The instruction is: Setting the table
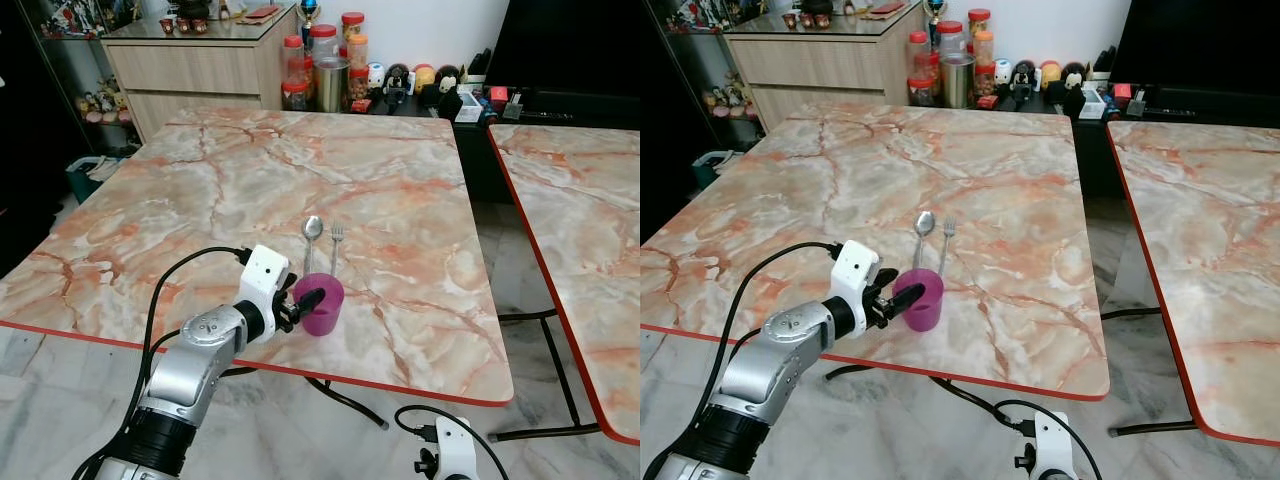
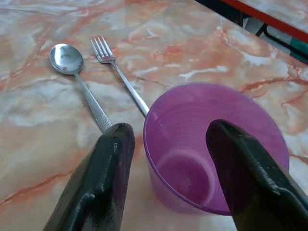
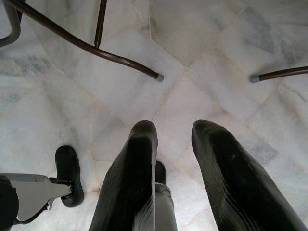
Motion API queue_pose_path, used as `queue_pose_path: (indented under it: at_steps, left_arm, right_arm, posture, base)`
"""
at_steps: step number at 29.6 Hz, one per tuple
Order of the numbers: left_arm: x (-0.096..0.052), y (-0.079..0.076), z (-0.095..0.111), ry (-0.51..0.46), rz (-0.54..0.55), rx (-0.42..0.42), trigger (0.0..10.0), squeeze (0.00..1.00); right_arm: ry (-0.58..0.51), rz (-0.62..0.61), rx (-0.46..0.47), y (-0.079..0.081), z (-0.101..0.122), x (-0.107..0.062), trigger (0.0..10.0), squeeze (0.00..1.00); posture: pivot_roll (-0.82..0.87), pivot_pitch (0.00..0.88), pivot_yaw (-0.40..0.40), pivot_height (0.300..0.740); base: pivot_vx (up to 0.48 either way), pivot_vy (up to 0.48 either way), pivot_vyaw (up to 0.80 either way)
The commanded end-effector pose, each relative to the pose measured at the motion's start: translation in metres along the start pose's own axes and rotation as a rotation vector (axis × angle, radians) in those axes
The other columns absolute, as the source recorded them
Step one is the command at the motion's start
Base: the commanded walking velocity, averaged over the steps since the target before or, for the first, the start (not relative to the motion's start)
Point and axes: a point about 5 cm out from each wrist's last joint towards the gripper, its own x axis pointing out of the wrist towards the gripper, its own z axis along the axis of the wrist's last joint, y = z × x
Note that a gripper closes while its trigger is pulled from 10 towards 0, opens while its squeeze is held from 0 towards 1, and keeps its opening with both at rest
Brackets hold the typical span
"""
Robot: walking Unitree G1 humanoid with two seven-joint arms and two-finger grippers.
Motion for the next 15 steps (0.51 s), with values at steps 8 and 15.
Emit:
queue_pose_path:
  at_steps: [8, 15]
  left_arm:
    - [0.0005, 0.0000, -0.0035, 0.042, 0.004, 0.017, 0.0, 0.00]
    - [-0.0002, 0.0022, -0.0005, 0.028, 0.016, 0.018, 0.0, 0.00]
  right_arm:
    - [0.002, -0.003, 0.010, 0.0005, 0.0001, 0.0001, 10.0, 0.00]
    - [0.003, -0.004, 0.011, 0.0003, 0.0000, 0.0001, 10.0, 0.00]
  posture:
    - [0.02, 0.000, 0.024, 0.740]
    - [0.02, 0.000, 0.024, 0.740]
  base:
    - [0.000, 0.000, 0.00]
    - [0.000, 0.000, 0.00]
